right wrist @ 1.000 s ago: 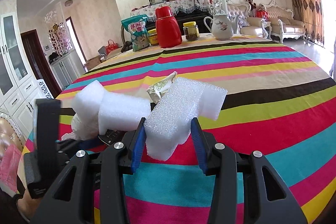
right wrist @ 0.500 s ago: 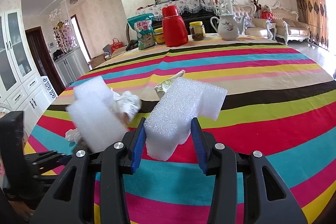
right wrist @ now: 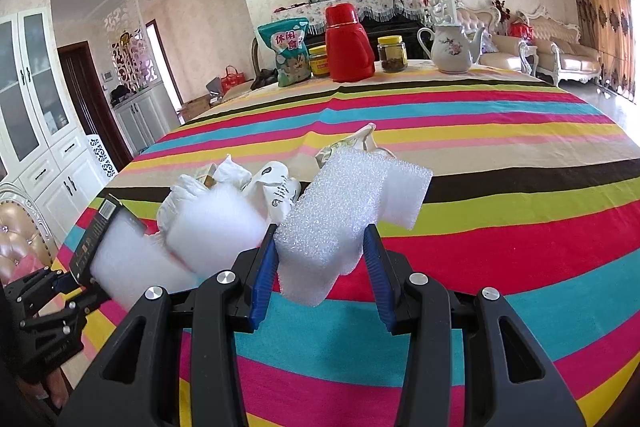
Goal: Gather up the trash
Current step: 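Lift the foam block and black box and carry them toward the pink bin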
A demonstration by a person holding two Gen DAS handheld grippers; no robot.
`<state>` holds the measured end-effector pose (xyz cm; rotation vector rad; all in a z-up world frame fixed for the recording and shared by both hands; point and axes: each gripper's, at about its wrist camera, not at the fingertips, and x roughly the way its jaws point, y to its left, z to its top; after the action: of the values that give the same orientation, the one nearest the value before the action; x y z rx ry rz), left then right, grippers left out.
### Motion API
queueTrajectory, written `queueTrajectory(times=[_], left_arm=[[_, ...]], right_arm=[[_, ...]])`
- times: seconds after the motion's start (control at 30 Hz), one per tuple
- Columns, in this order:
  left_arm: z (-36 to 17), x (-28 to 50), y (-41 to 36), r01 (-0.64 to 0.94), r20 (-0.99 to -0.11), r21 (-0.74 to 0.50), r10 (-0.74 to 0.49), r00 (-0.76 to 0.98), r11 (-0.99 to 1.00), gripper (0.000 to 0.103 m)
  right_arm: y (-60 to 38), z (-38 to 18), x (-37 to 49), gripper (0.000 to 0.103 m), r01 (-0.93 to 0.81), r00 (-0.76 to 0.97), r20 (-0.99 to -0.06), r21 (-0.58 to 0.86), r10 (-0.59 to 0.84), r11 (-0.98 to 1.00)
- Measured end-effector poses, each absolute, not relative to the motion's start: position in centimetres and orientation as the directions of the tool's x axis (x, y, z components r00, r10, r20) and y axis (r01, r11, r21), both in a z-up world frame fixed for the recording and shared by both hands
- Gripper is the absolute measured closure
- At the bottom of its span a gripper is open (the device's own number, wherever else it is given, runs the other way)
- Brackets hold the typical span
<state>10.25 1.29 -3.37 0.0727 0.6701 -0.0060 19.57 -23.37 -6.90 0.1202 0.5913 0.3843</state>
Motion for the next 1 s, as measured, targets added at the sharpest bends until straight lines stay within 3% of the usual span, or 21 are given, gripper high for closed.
queueTrajectory(times=[0.37,1.0], left_arm=[[-2.8,8.5,3.7,-0.014,-0.6,-0.064,-0.027,0.8,0.998,0.066],[-0.7,6.5,5.0,-0.084,-0.504,-0.109,0.018,0.864,0.99,0.065]], right_arm=[[-22.4,-6.1,18.1,0.062,-0.35,0.77,-0.492,0.207,0.406,0.914],[-15.7,-3.3,11.7,0.062,-0.568,0.751,-0.398,0.019,0.527,0.823]])
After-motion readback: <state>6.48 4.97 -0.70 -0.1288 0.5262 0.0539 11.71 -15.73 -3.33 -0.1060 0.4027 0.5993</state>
